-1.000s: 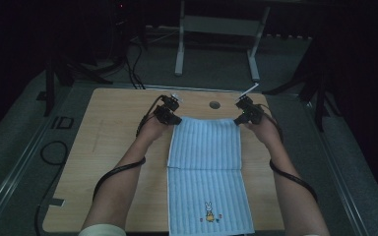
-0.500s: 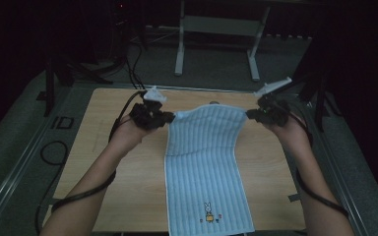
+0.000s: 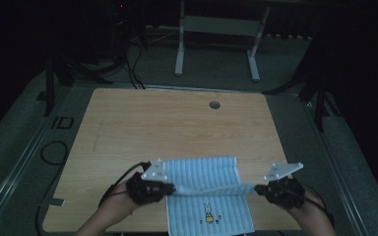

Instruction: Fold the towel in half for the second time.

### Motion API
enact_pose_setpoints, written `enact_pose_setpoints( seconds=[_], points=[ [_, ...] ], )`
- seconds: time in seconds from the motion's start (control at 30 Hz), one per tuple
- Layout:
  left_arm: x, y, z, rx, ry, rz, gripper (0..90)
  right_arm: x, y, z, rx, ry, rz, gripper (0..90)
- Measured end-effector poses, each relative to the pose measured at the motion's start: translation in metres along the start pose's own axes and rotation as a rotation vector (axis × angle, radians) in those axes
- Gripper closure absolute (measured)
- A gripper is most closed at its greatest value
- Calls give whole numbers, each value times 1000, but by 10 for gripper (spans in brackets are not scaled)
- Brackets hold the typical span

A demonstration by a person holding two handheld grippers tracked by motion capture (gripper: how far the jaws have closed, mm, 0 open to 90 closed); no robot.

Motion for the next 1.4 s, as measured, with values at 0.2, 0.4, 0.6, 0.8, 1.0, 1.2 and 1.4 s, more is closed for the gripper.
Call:
enact_pose_setpoints(
  seconds=[0.2,0.4,0.6,0.8,1.0,1.2,1.4],
  points=[
    [5,18,17,68,-50,36,640,7,4,15,1,36,-85,687],
    [29,44,23,128,-99,-48,537,-2,46,-9,25,42,-62,680],
    [48,69,29,114,-142,-77,454,-9,91,-20,74,51,-57,668],
    [63,88,38,136,-174,-60,454,-18,117,-26,118,52,-49,661],
    [76,91,37,118,-179,-59,458,-25,130,-32,140,64,-33,658],
    [98,94,33,126,-173,-65,463,-35,135,-41,146,82,-28,650],
    [119,98,28,149,-173,-83,463,-43,141,-52,149,96,-30,636]
  ],
)
Point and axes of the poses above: each handheld gripper's, and its own axes: y roughly forward along the jaws, z roughly out of its underside, x roughly to its left, the point moved 3 cm from there along y, roughly forward along the jaws, and after that the axes turned 10 degrees about y, right-handed, at the moved point
